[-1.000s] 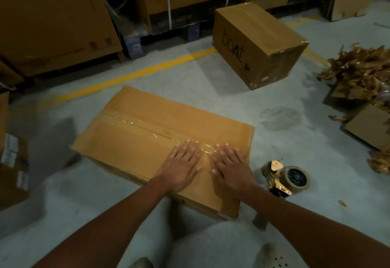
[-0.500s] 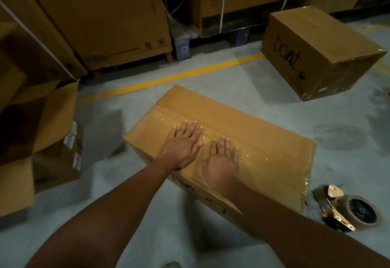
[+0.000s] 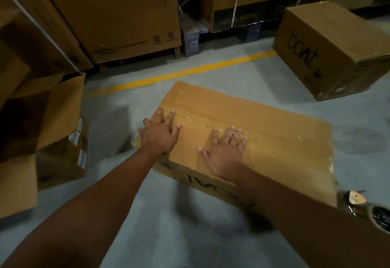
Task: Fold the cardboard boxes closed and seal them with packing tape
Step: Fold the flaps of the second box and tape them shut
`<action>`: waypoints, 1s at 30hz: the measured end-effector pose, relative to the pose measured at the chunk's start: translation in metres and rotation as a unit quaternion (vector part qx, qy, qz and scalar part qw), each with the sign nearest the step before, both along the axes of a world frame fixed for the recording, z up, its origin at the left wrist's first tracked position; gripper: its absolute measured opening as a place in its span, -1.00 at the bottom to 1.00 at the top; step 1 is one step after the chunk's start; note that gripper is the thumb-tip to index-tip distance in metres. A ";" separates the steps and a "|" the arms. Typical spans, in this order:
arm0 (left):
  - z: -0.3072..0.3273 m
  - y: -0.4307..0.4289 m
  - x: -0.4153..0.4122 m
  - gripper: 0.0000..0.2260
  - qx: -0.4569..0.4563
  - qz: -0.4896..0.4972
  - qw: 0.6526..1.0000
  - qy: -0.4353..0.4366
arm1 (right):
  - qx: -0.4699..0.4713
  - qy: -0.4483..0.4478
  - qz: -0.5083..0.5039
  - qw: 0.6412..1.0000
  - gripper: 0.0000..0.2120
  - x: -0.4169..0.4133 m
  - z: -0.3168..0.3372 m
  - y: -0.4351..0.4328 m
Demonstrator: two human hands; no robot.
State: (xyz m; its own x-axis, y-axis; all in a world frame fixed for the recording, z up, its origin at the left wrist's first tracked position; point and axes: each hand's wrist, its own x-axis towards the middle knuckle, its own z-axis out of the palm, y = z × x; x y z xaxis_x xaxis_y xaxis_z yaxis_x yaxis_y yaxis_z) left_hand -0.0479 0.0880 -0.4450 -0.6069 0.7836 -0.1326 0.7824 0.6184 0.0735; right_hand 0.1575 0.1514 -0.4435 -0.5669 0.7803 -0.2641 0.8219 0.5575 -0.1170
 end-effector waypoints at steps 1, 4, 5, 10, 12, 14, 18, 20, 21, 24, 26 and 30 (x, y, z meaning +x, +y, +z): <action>0.000 -0.007 0.008 -0.41 -0.001 0.022 1.000 0.001 | -0.009 -0.014 0.024 1.000 -0.20 0.001 0.004 0.014; 0.003 -0.033 0.042 -0.38 -0.010 0.071 0.997 -0.005 | -0.054 -0.058 0.064 0.995 -0.29 0.006 0.019 0.044; 0.005 -0.040 0.056 -0.38 -0.017 0.087 0.996 -0.025 | -0.073 -0.062 0.052 0.994 -0.33 0.007 0.024 0.045; 0.030 -0.076 0.156 -0.36 -0.056 0.064 0.990 -0.113 | -0.105 -0.062 -0.040 0.992 -0.35 0.025 0.028 0.003; 0.035 -0.094 0.195 -0.34 -0.075 0.012 0.987 -0.144 | -0.104 -0.063 -0.069 0.990 -0.35 0.050 0.029 -0.016; 0.035 -0.113 0.221 -0.34 -0.099 -0.053 0.983 -0.147 | -0.100 -0.060 -0.109 0.987 -0.36 0.079 0.031 -0.033; 0.043 -0.126 0.226 -0.44 -0.121 -0.177 0.975 -0.052 | -0.096 -0.058 -0.144 0.983 -0.34 0.123 0.032 -0.062; 0.046 -0.118 0.217 -0.55 -0.087 -0.234 0.968 0.010 | -0.100 -0.046 -0.110 0.988 -0.32 0.137 0.029 -0.066; 0.044 -0.111 0.214 -0.59 -0.076 -0.260 0.962 0.021 | -0.106 -0.038 -0.096 0.989 -0.32 0.142 0.028 -0.065; 0.031 -0.083 0.216 -0.54 -0.064 -0.317 0.946 0.002 | -0.104 -0.006 -0.059 0.993 -0.36 0.162 0.021 -0.059; 0.019 -0.063 0.231 -0.47 -0.055 -0.327 0.943 -0.021 | -0.090 0.016 -0.022 0.996 -0.41 0.180 0.014 -0.054; -0.003 -0.033 0.259 -0.44 -0.033 -0.308 0.950 -0.030 | -0.065 0.073 0.004 0.995 -0.47 0.205 -0.001 -0.032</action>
State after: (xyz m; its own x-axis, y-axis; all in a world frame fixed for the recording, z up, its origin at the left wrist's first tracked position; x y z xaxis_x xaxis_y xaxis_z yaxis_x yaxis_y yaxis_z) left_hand 0.2112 0.0554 -0.4478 -0.0257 0.9764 -0.2144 0.9931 0.0495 0.1061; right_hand 0.3624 0.1196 -0.4440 -0.6131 0.7397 -0.2772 0.7861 0.5366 -0.3069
